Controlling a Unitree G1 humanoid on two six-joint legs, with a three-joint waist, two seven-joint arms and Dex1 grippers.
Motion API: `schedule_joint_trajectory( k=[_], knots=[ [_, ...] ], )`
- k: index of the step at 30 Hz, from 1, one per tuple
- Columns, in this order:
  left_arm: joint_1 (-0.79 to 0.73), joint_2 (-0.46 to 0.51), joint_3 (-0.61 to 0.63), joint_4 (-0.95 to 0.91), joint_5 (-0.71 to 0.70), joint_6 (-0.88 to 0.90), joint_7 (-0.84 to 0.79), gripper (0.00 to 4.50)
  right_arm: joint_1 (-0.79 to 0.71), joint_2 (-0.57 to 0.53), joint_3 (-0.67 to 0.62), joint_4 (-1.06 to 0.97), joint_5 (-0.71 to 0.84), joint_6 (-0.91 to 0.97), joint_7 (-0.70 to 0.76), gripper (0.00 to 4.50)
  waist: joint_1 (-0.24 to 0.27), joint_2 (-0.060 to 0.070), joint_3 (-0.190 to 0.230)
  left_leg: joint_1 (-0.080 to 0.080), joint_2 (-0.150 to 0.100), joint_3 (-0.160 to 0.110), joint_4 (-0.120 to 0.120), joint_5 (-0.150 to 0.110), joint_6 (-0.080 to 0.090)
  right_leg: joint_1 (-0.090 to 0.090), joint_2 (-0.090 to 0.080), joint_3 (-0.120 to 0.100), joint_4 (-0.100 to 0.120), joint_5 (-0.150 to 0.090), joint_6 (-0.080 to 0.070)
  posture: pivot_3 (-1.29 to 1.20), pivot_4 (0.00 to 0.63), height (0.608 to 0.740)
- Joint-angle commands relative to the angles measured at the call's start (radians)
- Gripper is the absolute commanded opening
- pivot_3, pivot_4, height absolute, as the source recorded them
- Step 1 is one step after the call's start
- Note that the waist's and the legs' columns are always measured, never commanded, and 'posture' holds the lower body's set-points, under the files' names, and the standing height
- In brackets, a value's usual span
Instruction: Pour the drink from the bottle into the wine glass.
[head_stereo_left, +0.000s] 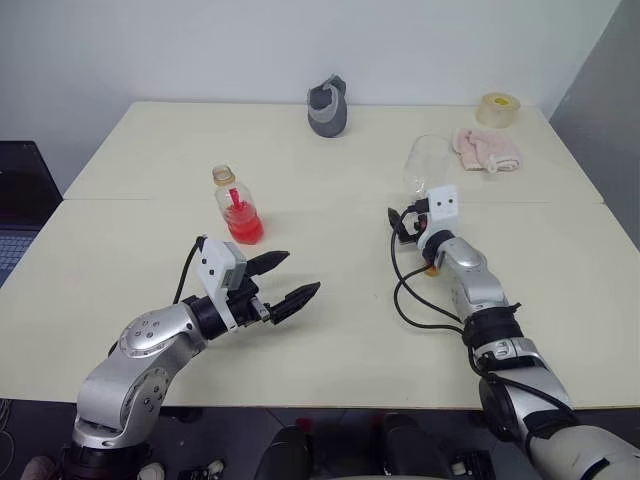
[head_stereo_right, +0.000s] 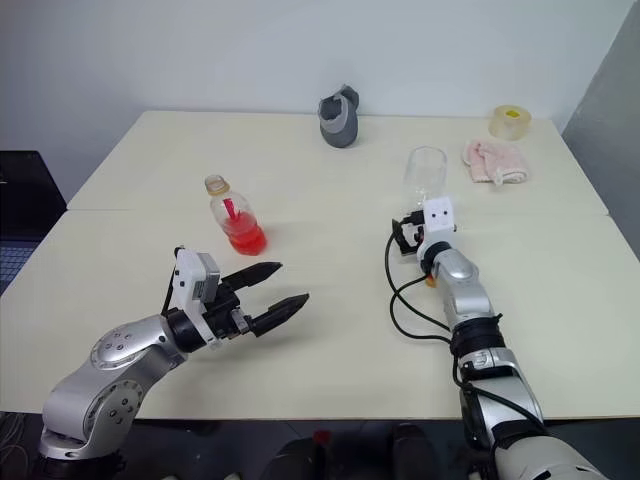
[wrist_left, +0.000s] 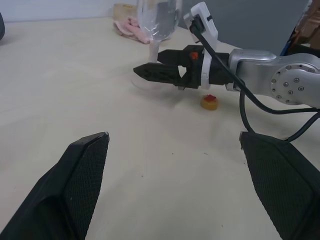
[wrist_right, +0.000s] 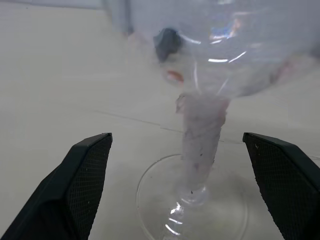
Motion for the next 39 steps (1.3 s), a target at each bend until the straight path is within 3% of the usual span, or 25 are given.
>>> schedule_joint_trajectory(
  k=[1,2,5,16,24,31,39],
  knots=[
    [-0.016,-0.001,-0.002,-0.006,0.005,-0.020,-0.003,4.49,-0.052,0.000,-0.027,0.061,0.004,-0.058,-0.009,4.50,-0.001,0.000,0.000,0.000,0.000,0.000,0.000,0.000,0.000,0.000,0.000,0.000,0.000,0.000,0.000,0.00,0.150,0.740],
    [-0.019,-0.002,-0.004,-0.003,0.010,-0.024,-0.003,4.49,-0.062,-0.001,-0.029,0.082,0.000,-0.066,-0.013,4.50,-0.002,0.000,0.000,0.000,0.000,0.000,0.000,0.000,0.000,0.000,0.000,0.000,0.000,0.000,0.000,0.00,0.150,0.740],
    [-0.028,-0.004,-0.005,0.005,0.019,-0.031,-0.001,4.50,-0.083,0.001,-0.042,0.121,0.008,-0.086,-0.009,3.93,-0.004,0.000,0.000,0.000,0.000,0.000,0.000,0.000,0.000,0.000,0.000,0.000,0.000,0.000,0.000,0.00,0.150,0.740],
    [-0.014,-0.003,-0.006,0.001,0.029,-0.045,0.001,4.50,-0.083,0.012,-0.047,0.119,0.013,-0.117,0.031,0.22,-0.011,0.000,0.000,0.000,0.000,0.000,0.000,0.000,0.000,0.000,0.000,0.000,0.000,0.000,0.000,0.00,0.150,0.740],
    [0.122,-0.004,0.027,-0.087,0.024,-0.044,0.039,4.50,-0.022,0.061,0.057,-0.073,0.002,-0.109,0.184,0.12,-0.028,0.001,0.000,0.000,0.002,-0.001,-0.001,0.000,0.000,-0.001,-0.001,0.002,0.000,0.000,0.000,0.00,0.150,0.740],
    [0.295,-0.025,0.158,-0.149,0.020,-0.047,0.130,4.50,0.003,0.111,0.139,-0.229,0.012,-0.054,0.262,0.12,-0.021,0.001,0.000,0.000,0.001,-0.003,-0.001,0.000,0.000,-0.001,-0.001,0.001,0.000,0.000,0.000,0.00,0.150,0.740],
    [0.488,-0.083,0.219,-0.232,0.042,-0.089,0.179,4.50,0.016,0.170,0.195,-0.185,-0.026,-0.030,0.264,0.12,-0.020,0.000,0.000,0.000,0.001,-0.003,-0.001,0.000,0.000,-0.001,-0.002,0.001,-0.001,0.000,0.000,0.00,0.150,0.740]
  ],
)
